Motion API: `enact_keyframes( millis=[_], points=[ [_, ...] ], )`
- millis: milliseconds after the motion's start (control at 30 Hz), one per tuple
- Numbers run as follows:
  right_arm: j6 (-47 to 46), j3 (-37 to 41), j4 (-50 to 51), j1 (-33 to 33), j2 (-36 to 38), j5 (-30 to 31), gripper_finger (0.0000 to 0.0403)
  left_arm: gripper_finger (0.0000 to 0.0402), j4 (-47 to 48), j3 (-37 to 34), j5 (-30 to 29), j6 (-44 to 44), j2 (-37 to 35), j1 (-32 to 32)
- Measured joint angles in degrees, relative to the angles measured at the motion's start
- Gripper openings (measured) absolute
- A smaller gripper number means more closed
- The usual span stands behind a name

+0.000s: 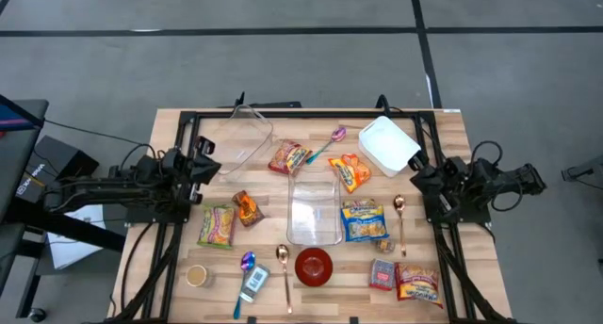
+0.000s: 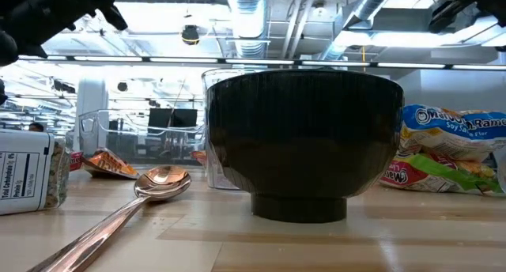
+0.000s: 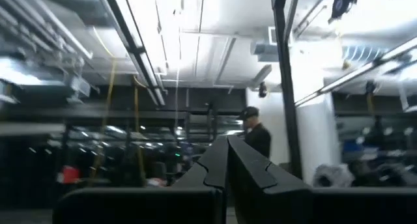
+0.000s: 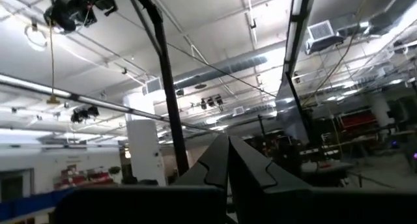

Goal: Pick & Place Food Item
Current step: Put the blue noodle pack into the top transparent bin

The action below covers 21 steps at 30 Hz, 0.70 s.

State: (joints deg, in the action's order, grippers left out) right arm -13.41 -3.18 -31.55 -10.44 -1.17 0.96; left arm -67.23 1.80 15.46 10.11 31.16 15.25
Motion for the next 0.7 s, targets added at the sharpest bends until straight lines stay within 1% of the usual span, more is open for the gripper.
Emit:
enact_keyframes(
  millis=[100,167,233,333,400,467,567,633,700],
  points=[
    [2.2,-1.2,5.7,0.1,0.0,2.5,0.0006,0.0035,3.8,3.3,0.0,-6.7,0.0,0.4],
    [3.1,-4.2,11.7,0.2,-0.6,5.2,0.0011,0.0068,7.6,6.5,0.0,-9.9,0.0,0.9],
    [4.0,-7.9,17.8,0.5,-2.0,8.1,0.0026,0.011,13.1,10.8,1.2,-12.0,0.0,1.7],
    [6.1,-14.2,25.5,0.9,-6.0,11.0,0.0063,0.0182,23.1,17.8,3.7,-14.2,0.3,2.3],
    [6.5,-19.5,31.2,1.3,-9.5,11.4,0.0093,0.0228,28.9,22.0,4.2,-15.9,0.8,2.1],
    [6.2,-24.5,37.3,1.6,-13.9,11.4,0.0124,0.0265,32.7,25.3,4.3,-17.2,1.5,1.8],
    [4.3,-31.0,45.4,1.2,-21.2,11.1,0.0165,0.0297,34.8,28.0,5.0,-17.3,2.4,0.8],
    [2.6,-34.7,50.6,0.0,-26.3,10.9,0.0184,0.0304,35.0,28.5,7.8,-17.3,2.6,-0.5],
    [0.6,-37.5,55.7,-1.4,-31.2,11.0,0.0195,0.0302,35.5,28.5,10.6,-17.4,2.6,-2.0]
  ],
)
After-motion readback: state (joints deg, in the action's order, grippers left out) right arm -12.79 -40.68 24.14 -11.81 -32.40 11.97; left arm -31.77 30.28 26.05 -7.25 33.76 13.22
